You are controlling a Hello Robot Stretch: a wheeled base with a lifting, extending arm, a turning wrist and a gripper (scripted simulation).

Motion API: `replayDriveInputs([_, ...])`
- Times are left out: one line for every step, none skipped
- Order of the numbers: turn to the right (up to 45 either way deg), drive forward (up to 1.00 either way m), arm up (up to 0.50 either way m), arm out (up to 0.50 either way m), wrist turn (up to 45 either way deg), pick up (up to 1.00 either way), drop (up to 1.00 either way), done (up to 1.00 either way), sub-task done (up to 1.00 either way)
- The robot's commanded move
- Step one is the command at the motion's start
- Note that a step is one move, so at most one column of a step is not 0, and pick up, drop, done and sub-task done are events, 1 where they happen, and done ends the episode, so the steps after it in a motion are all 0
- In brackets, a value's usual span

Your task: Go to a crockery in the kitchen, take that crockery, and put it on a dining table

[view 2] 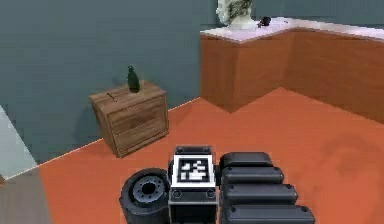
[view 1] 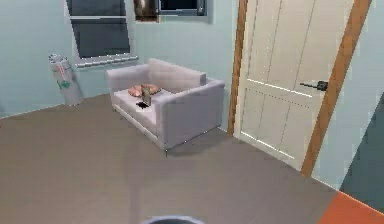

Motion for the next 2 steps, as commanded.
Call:
replayDriveInputs([-36.0, 0.00, 0.00, 0.00, 0.0, 0.00, 0.00, 0.00, 0.00])
replayDriveInputs([0.0, 1.00, 0.00, 0.00, 0.0, 0.00, 0.00, 0.00, 0.00])
